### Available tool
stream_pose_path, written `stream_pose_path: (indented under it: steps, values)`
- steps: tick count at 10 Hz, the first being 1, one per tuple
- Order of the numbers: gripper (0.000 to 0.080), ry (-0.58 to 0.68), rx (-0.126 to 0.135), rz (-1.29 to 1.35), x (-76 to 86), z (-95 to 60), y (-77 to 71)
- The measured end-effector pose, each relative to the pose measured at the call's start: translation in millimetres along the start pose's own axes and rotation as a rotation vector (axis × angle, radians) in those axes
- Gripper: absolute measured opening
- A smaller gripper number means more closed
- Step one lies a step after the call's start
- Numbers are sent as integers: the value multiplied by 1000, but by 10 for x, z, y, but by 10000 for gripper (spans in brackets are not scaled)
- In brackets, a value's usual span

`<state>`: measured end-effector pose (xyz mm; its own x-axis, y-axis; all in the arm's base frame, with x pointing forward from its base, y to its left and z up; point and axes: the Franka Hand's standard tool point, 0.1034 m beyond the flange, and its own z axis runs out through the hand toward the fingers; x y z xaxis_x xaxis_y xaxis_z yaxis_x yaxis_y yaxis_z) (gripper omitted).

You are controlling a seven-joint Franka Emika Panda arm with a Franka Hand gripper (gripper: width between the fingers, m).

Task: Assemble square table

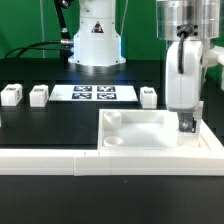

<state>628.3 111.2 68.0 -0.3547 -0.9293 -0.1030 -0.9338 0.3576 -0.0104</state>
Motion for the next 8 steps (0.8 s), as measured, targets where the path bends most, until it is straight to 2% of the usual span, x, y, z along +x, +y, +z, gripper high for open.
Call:
stream_pose_path:
  steps: [1, 2, 3, 4, 7, 8]
  values:
    - [648, -16, 9, -20, -80, -129, 23]
    - [648, -37, 20, -89, -136, -330, 78]
    - [648, -41, 23, -213, -162, -452, 172]
    - [648, -32, 3, -295, -190, -502, 174]
    - [648, -30, 22, -495, -194, -485, 187]
    - [648, -32, 41, -540, -216, -512, 371]
